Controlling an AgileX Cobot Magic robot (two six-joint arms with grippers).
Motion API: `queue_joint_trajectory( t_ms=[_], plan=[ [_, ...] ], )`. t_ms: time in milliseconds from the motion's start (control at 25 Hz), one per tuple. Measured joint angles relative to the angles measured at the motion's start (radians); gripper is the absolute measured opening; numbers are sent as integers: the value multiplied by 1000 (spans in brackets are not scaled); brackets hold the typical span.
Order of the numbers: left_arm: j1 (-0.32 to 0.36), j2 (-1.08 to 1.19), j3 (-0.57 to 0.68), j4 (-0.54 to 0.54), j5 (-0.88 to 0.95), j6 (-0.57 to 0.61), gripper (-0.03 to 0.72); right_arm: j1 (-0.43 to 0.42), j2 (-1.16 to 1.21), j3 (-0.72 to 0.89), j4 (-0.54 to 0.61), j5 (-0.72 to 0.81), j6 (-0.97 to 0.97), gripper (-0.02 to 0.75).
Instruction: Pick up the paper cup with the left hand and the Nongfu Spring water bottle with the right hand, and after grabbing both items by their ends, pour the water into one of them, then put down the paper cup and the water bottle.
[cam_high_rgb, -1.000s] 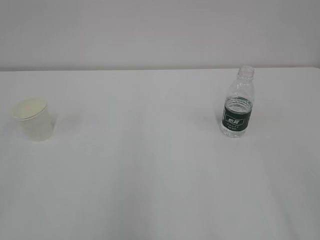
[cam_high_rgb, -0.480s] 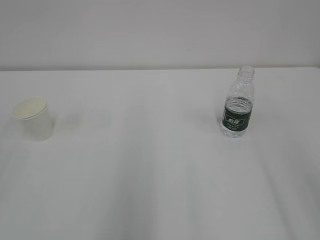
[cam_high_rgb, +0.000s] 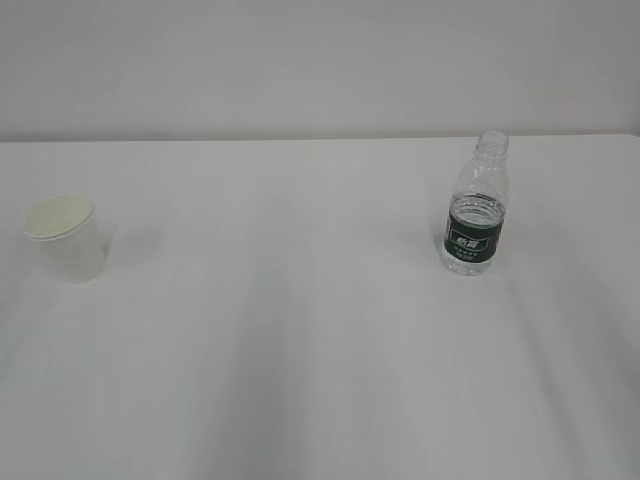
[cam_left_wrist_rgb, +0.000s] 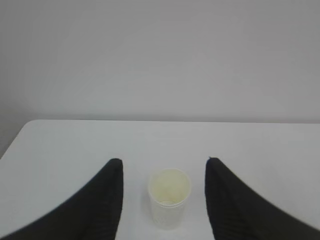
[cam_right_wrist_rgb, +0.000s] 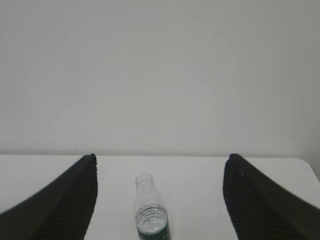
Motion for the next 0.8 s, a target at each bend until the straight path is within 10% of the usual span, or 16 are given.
queue_joint_trajectory(
  t_ms=[800],
  plan=[
    [-146, 307, 0, -4, -290, 0, 337, 6, 339, 0, 2, -284, -3, 587]
  ],
)
